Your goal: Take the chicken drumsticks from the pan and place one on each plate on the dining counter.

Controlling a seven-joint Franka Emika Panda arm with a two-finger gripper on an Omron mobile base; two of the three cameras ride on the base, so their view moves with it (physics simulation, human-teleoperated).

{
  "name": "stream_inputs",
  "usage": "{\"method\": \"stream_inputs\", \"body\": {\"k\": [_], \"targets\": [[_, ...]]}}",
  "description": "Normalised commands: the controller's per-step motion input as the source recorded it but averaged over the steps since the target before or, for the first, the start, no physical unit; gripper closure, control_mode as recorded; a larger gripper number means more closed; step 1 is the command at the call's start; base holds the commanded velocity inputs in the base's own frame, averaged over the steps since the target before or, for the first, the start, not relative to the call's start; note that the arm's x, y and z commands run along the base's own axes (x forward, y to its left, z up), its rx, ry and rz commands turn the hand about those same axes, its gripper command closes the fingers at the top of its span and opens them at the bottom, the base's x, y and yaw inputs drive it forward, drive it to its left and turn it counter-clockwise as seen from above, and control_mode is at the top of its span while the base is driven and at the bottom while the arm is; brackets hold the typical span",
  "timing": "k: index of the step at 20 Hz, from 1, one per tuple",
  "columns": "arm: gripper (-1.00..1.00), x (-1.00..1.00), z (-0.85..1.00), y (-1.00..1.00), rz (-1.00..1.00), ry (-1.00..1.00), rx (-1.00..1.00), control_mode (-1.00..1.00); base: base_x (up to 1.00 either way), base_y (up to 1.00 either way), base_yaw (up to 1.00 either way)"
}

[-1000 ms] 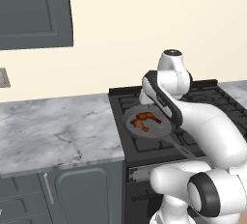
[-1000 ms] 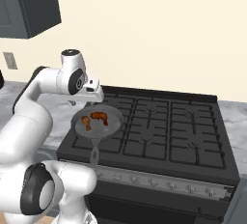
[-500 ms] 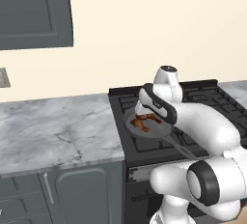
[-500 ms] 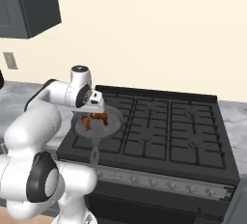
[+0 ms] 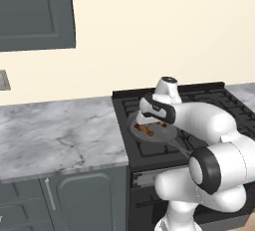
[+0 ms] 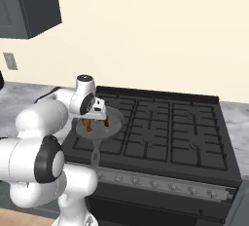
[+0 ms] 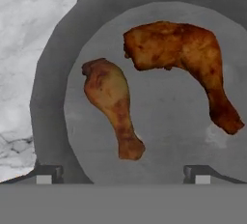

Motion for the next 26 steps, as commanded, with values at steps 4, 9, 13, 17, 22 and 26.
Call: {"method": "stream_inputs", "body": {"k": [4, 9, 13, 17, 22, 26], "targets": [[-1.0, 0.22, -0.32, 0.13, 0.0, 0.02, -0.04, -1.0, 0.0, 0.0, 0.0], [-1.0, 0.1, -0.19, 0.1, 0.0, 0.06, -0.03, -1.0, 0.0, 0.0, 0.0], [-1.0, 0.22, -0.22, 0.0, 0.02, 0.07, 0.0, -1.0, 0.0, 0.0, 0.0], [-1.0, 0.18, -0.25, 0.0, 0.01, 0.02, -0.01, -1.0, 0.0, 0.0, 0.0], [-1.0, 0.03, -0.22, 0.03, 0.0, 0.0, -0.01, -1.0, 0.0, 0.0, 0.0], [-1.0, 0.0, -0.22, 0.07, 0.0, 0.0, -0.03, -1.0, 0.0, 0.0, 0.0]]}}
